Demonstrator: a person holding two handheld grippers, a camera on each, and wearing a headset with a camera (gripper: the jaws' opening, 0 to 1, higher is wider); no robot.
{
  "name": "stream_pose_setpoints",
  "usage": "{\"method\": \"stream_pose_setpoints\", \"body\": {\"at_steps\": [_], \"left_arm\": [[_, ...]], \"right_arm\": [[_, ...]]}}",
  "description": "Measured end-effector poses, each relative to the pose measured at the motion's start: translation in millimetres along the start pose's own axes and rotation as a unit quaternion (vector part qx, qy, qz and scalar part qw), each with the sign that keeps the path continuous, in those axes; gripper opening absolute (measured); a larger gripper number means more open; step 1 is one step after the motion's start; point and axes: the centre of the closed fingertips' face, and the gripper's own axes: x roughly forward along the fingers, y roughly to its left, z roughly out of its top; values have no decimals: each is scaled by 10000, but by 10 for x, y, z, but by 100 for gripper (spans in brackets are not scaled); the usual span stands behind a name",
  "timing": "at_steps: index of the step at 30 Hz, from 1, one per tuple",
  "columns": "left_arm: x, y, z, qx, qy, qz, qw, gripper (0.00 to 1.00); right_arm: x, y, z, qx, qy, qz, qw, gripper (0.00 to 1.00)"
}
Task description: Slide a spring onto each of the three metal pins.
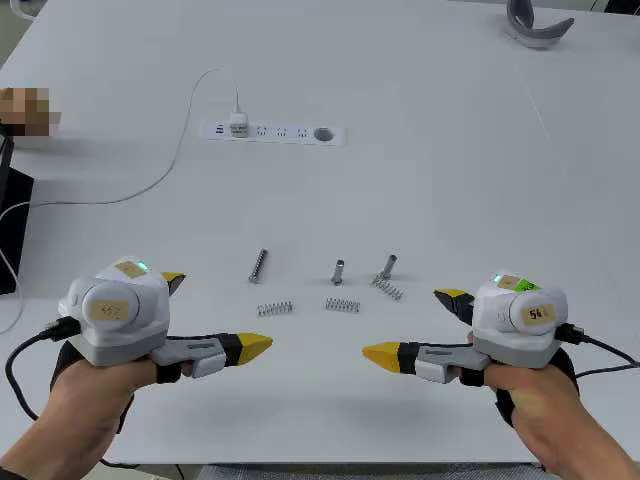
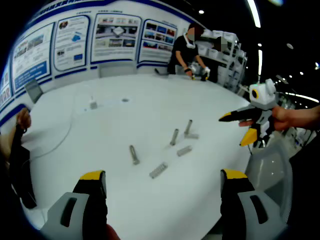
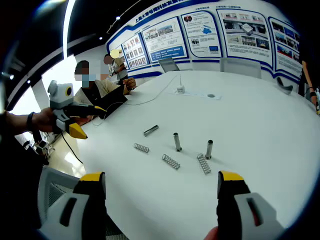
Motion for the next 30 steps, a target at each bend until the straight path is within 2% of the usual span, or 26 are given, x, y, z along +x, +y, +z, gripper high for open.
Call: {"method": "stream_pose_setpoints", "body": {"at_steps": [22, 30], "left_arm": [[79, 65, -35, -82, 110, 20, 9999, 92], [184, 101, -43, -103, 213, -10, 9997, 90]], "right_arm": [[13, 1, -43, 95, 44, 49, 9999, 92], [-8, -10, -79, 248, 0, 13, 9997, 91]]}}
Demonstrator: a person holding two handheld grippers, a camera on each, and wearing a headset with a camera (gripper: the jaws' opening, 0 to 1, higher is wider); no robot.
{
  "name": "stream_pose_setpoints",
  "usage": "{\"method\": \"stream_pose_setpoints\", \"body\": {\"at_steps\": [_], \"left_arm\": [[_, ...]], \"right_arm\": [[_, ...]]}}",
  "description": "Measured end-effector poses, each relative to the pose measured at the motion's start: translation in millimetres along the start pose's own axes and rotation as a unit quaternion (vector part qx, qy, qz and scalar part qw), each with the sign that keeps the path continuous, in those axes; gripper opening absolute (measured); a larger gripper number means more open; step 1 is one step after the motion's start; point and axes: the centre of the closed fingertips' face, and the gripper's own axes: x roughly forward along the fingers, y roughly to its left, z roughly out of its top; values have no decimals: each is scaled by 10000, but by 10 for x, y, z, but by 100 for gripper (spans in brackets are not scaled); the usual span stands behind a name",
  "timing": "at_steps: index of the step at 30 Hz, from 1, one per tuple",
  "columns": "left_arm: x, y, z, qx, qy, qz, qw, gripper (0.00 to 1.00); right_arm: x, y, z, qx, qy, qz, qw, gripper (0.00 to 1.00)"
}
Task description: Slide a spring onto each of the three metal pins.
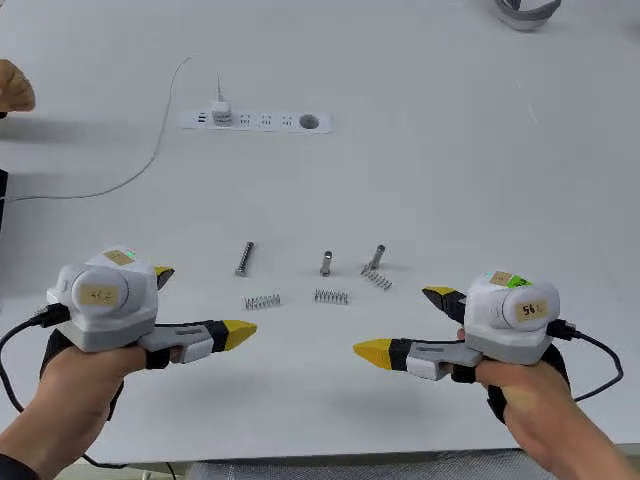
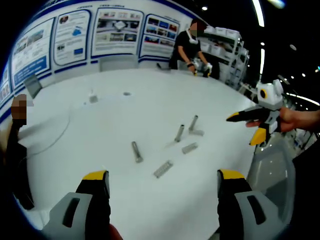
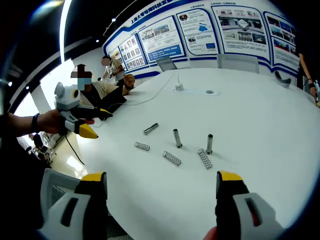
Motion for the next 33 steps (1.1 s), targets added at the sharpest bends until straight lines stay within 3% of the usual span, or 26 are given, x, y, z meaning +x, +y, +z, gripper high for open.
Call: {"method": "stream_pose_setpoints", "body": {"at_steps": [12, 33], "left_arm": [[171, 39, 29, 2, 94, -86, 9999, 88], [533, 249, 116, -15, 259, -44, 9997, 83]], "right_arm": [[5, -17, -33, 101, 26, -33, 9999, 92], [-29, -20, -76, 289, -1, -74, 9996, 92]]}}
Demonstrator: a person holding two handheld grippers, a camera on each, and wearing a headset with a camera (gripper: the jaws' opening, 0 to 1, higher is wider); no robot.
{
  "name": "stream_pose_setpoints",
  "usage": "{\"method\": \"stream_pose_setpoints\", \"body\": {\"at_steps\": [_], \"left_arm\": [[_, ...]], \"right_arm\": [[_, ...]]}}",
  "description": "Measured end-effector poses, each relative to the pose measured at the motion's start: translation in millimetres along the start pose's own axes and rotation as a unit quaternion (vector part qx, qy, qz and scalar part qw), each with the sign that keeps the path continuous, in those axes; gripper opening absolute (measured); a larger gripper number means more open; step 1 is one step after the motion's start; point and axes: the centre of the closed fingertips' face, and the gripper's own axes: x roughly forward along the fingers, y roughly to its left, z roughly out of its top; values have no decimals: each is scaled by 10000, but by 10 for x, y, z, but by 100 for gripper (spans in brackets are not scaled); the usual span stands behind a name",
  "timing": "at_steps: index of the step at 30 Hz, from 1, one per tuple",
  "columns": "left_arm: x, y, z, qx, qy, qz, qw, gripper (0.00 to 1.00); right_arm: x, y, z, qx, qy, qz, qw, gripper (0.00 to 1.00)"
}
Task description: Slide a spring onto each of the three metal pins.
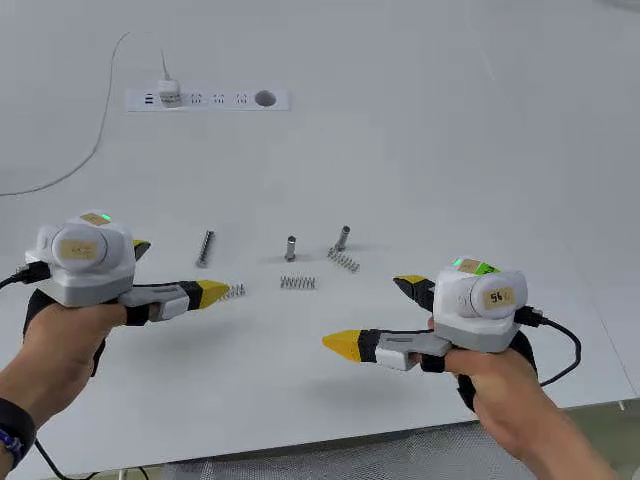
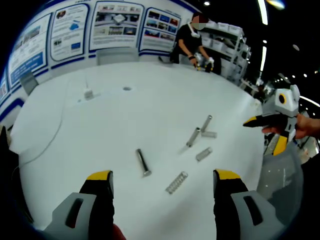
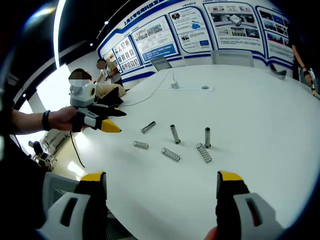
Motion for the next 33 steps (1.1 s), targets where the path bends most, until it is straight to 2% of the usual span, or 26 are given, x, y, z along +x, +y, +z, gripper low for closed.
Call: {"method": "stream_pose_setpoints", "body": {"at_steps": [14, 18, 27, 33], "left_arm": [[279, 121, 56, -62, 53, -54, 10000, 73], [387, 165, 28, 1, 150, -32, 9999, 68], [618, 284, -49, -240, 235, -6, 9994, 57], [692, 317, -73, -259, 282, 49, 9993, 51]], "right_arm": [[-25, -43, -50, 94, 32, -54, 9999, 92], [-2, -24, -83, 98, 85, -23, 9999, 91], [23, -20, -89, 132, 124, 10, 9998, 91], [30, -38, -118, 206, 146, 4, 9997, 90]]}}
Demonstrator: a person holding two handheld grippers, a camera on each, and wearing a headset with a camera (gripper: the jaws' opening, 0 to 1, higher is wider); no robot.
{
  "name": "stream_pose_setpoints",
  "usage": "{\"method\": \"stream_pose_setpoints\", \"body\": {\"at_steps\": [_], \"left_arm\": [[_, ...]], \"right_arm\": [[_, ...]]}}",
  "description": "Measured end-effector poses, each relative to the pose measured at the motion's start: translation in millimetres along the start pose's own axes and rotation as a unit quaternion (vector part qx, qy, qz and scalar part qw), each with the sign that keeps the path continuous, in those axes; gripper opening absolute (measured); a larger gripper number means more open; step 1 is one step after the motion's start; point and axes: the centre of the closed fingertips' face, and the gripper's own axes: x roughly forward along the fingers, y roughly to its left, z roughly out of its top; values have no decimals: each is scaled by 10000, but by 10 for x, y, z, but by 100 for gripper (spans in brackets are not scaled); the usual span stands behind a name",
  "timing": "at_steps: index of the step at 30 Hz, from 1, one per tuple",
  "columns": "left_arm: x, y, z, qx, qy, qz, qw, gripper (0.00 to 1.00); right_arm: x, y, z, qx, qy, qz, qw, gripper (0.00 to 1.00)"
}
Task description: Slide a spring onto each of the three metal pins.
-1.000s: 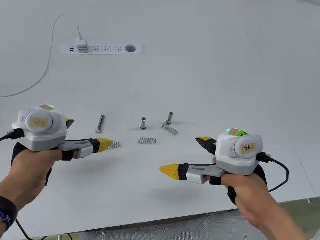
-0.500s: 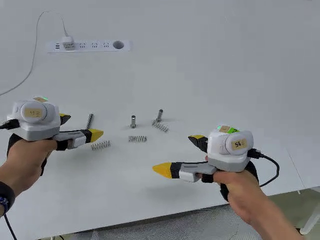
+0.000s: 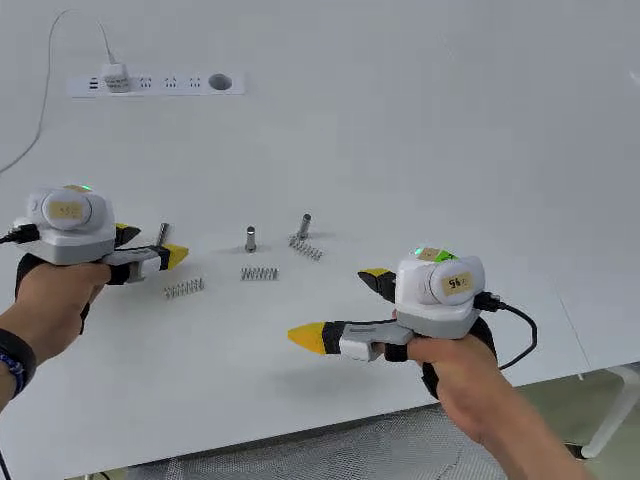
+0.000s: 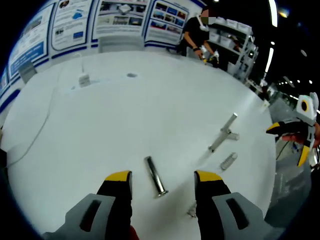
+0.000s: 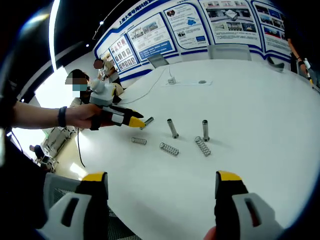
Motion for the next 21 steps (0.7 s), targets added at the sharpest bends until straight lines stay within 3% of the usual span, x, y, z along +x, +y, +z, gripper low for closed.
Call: {"method": "stream_pose_setpoints", "body": {"at_steps": [8, 21], "left_arm": [[80, 31, -39, -16, 90, 10, 10000, 43], [145, -11, -28, 339, 282, 123, 9989, 33]], "right_arm": [[20, 20, -70, 22, 92, 30, 10000, 89], [20, -4, -86, 79, 118, 35, 9999, 88]]}}
